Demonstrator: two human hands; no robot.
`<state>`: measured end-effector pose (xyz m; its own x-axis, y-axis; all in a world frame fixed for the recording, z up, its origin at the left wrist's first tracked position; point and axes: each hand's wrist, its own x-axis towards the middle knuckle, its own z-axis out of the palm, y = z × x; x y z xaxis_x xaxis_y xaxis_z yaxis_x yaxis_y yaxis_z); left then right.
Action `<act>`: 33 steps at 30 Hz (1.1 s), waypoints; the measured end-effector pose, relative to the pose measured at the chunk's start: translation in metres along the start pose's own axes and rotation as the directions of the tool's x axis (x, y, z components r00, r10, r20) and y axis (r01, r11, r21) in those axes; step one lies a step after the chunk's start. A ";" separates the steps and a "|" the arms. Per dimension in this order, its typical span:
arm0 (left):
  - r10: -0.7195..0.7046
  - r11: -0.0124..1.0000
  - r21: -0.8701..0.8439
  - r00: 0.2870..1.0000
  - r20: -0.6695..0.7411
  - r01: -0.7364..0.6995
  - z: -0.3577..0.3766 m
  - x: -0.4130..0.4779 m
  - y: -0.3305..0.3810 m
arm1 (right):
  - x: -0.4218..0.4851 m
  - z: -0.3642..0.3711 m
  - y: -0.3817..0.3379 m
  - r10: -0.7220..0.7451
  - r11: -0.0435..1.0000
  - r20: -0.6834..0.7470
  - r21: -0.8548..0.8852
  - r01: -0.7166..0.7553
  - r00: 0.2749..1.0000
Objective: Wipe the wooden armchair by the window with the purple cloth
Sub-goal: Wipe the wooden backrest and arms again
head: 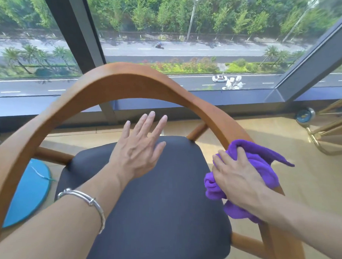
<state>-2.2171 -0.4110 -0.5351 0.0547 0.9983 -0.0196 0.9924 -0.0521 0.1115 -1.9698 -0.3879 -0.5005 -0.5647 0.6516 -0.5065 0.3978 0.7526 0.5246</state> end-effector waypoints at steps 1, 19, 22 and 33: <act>0.003 1.000 -0.004 1.000 0.004 -0.003 0.002 0.000 0.000 | 0.008 -0.005 0.006 0.017 1.000 -0.021 0.024 -0.017 1.000; -0.110 0.993 -0.041 0.991 0.081 0.114 0.019 -0.013 -0.035 | 0.005 -0.002 0.005 -0.079 0.997 -0.028 0.023 0.079 0.997; -0.137 0.989 -0.048 0.989 0.062 0.141 0.015 -0.012 -0.039 | 0.048 -0.014 0.022 -0.019 1.000 -0.132 0.007 0.020 0.991; -0.144 0.987 -0.065 0.990 0.010 0.144 0.001 -0.004 -0.043 | 0.113 -0.015 0.045 -0.041 0.998 -0.425 -0.062 0.016 0.904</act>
<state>-2.2601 -0.4124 -0.5409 -0.0875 0.9951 -0.0452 0.9807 0.0940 0.1717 -2.0264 -0.2818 -0.5236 -0.8342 0.5183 -0.1884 0.3432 0.7553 0.5583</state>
